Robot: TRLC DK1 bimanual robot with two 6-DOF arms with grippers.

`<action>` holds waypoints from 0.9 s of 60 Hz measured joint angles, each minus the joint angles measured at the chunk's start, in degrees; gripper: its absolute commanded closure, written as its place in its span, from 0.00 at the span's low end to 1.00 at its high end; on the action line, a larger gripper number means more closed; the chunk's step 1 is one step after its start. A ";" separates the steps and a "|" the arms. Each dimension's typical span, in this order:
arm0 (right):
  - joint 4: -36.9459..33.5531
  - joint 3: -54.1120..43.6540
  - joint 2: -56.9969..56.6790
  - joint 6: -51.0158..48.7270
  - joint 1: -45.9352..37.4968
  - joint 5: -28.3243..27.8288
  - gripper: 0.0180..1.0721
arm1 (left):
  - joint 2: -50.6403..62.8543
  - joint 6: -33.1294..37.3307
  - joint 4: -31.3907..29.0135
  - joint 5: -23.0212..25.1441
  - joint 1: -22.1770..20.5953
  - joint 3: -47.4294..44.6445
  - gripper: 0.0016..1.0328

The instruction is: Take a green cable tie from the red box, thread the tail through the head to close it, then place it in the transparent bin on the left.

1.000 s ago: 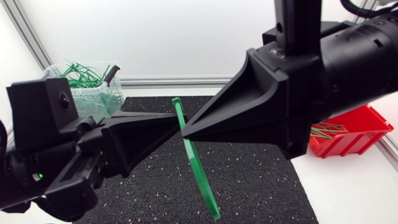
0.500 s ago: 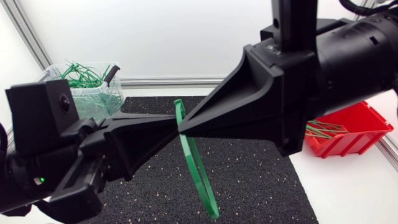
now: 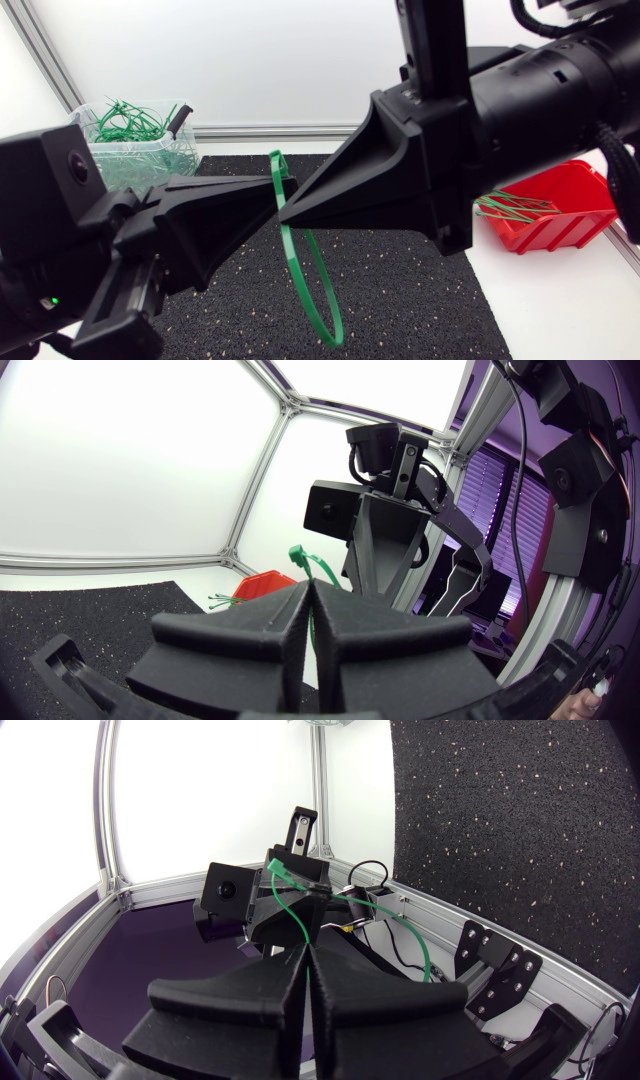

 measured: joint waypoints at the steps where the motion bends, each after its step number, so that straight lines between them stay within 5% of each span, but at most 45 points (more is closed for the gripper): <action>1: 0.00 0.00 -0.02 0.13 -0.02 0.00 0.95 | 0.00 0.00 0.00 0.00 0.00 0.00 0.96; 24: -0.85 0.42 -1.62 0.61 -1.51 -0.02 0.95 | 0.07 1.40 0.22 0.00 -1.25 -1.07 0.96; 54: -1.68 1.79 0.28 0.79 -1.88 0.22 0.95 | -0.46 4.42 -0.46 -5.57 -6.23 -1.29 0.96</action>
